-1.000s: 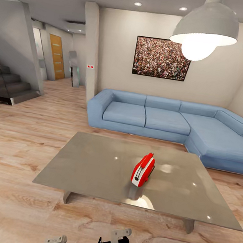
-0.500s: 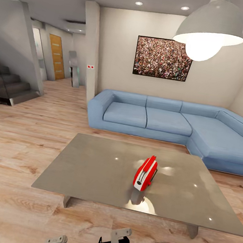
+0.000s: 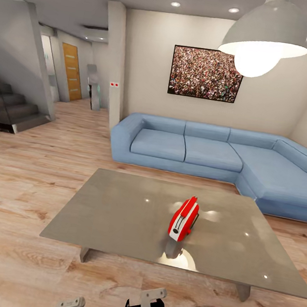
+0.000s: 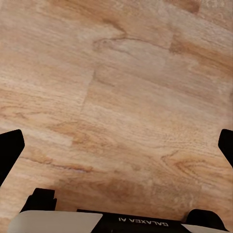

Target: Turn on the radio receiver that's on the table in the living room.

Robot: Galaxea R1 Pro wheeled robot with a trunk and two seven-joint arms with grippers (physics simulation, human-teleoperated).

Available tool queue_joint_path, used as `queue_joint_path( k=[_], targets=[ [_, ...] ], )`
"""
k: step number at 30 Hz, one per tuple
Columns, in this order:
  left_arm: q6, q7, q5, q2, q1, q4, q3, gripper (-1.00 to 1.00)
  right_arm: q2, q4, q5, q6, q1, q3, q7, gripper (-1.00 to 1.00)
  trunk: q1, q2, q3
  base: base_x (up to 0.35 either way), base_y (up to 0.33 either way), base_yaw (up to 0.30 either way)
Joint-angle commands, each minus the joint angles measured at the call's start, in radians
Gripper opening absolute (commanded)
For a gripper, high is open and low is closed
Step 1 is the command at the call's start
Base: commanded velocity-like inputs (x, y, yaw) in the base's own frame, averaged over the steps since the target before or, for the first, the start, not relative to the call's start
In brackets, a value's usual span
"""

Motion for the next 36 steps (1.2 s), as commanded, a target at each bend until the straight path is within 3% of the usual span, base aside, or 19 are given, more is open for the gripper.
queue_joint_path(
  k=[1, 10, 19, 36],
  targets=[
    [0.000, 0.000, 0.000, 0.000, 0.000, 0.000, 0.000, 1.00, 0.000, 0.000, 0.000, 0.000, 0.000, -0.001, 0.000, 1.00, 0.000, 0.000, 0.000, 0.000, 0.000, 0.000],
    [0.000, 0.000, 0.000, 0.000, 0.000, -0.001, 0.000, 1.00, 0.000, 0.000, 0.000, 0.000, 0.000, -0.007, 0.000, 1.00, 0.000, 0.000, 0.000, 0.000, 0.000, 0.000],
    [0.000, 0.000, 0.000, 0.001, 0.000, -0.001, 0.001, 1.00, 0.000, -0.001, -0.039, 0.000, 0.000, -0.020, 0.000, 1.00, 0.000, 0.000, 0.000, 0.007, 0.005, 0.000],
    [0.000, -0.001, -0.001, 0.002, 0.000, 0.002, 0.000, 1.00, 0.000, 0.000, -0.043, 0.000, 0.000, -0.019, 0.000, 1.00, 0.000, 0.000, 0.000, 0.271, 0.101, 0.000]
  ],
)
